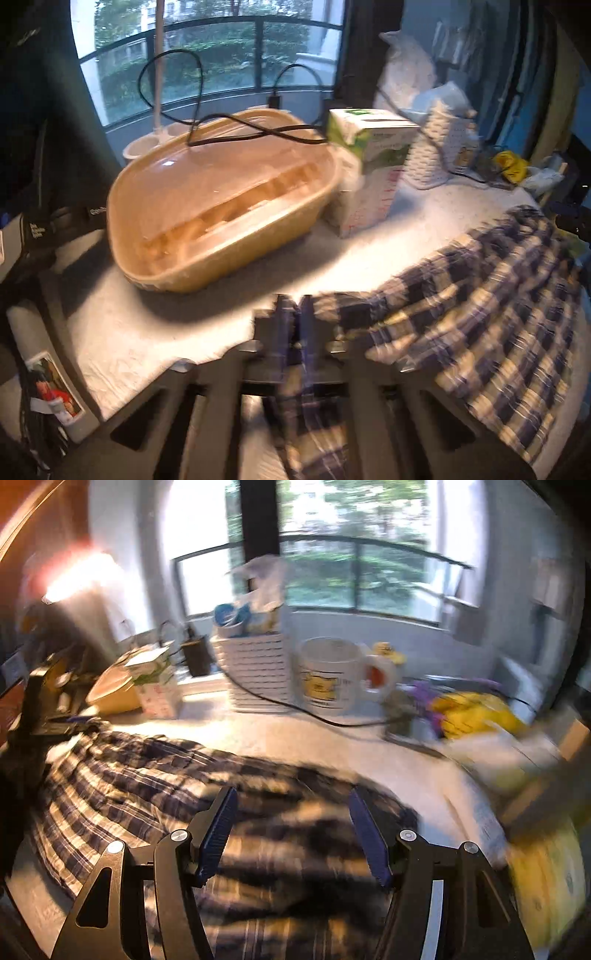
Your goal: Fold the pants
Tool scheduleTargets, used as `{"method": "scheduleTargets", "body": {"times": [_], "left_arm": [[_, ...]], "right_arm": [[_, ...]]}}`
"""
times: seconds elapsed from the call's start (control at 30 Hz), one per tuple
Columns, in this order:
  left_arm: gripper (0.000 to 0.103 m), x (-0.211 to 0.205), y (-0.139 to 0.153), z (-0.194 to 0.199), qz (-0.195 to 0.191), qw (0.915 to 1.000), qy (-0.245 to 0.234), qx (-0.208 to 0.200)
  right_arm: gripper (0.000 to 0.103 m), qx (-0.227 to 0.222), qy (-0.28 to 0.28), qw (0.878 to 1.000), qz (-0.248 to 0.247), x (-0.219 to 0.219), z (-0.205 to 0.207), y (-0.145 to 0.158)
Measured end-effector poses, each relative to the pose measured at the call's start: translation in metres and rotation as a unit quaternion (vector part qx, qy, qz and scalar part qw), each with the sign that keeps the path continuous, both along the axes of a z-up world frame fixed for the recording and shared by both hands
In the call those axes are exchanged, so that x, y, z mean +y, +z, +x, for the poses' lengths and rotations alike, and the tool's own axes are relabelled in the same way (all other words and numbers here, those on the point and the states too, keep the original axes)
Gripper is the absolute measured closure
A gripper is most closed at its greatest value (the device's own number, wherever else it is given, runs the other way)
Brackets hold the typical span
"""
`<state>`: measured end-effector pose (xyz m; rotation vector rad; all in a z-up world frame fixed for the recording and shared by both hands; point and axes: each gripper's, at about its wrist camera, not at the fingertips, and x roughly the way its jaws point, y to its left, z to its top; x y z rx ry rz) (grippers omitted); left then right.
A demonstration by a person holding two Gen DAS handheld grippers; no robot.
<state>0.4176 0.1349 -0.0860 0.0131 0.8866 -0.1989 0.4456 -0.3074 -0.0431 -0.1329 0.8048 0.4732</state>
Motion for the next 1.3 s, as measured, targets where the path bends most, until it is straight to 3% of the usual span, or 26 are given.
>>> {"method": "scheduleTargets", "body": {"times": [0.03,0.07,0.17,0.23,0.43,0.53,0.7,0.83,0.93,1.03,1.1,1.17,1.3], "left_arm": [[0.102,0.002,-0.001,0.003,0.004,0.9999,0.013,-0.002],[0.103,0.007,-0.003,0.008,0.007,0.9996,0.029,0.001],[0.103,0.012,-0.011,0.012,0.019,0.9988,0.043,0.013],[0.103,0.005,-0.018,0.014,0.032,0.9985,0.041,0.016],[0.103,0.004,-0.024,0.016,0.062,0.9962,0.061,0.010],[0.103,0.003,-0.025,0.014,0.077,0.9939,0.079,0.007],[0.103,0.028,0.005,-0.007,0.031,0.9936,0.107,-0.019],[0.103,0.008,0.026,-0.032,0.020,0.9962,0.076,-0.038],[0.103,-0.025,0.026,-0.050,-0.009,0.9992,0.027,-0.029],[0.102,-0.058,0.010,-0.061,-0.015,0.9998,-0.010,0.002],[0.102,-0.075,-0.006,-0.071,0.008,0.9995,-0.013,0.027],[0.102,-0.082,-0.023,-0.074,0.023,0.9984,-0.008,0.052],[0.101,-0.072,-0.023,-0.076,0.015,0.9988,0.015,0.044]], "right_arm": [[0.059,0.014,0.009,1.000,-0.006,0.005,0.011,-0.008],[0.063,0.035,0.017,0.999,-0.020,0.010,0.023,-0.019],[0.064,0.078,0.027,0.993,-0.079,0.024,0.052,-0.051],[0.064,0.093,0.027,0.991,-0.092,0.027,0.062,-0.060],[0.064,0.085,-0.003,0.989,-0.119,0.022,0.088,-0.061],[0.064,0.063,-0.045,0.984,-0.161,0.014,0.095,-0.061],[0.064,0.040,-0.059,0.993,-0.092,0.000,0.071,-0.027],[0.061,0.021,0.009,0.998,-0.055,0.025,0.024,-0.005],[0.061,0.025,0.045,0.997,-0.051,0.042,-0.001,-0.011],[0.061,0.052,0.048,0.994,-0.081,0.052,-0.006,-0.041],[0.061,0.062,0.036,0.992,-0.100,0.047,-0.009,-0.059],[0.061,0.060,0.031,0.994,-0.086,0.038,-0.012,-0.062],[0.061,0.046,-0.020,0.995,-0.087,0.012,-0.011,-0.056]]}}
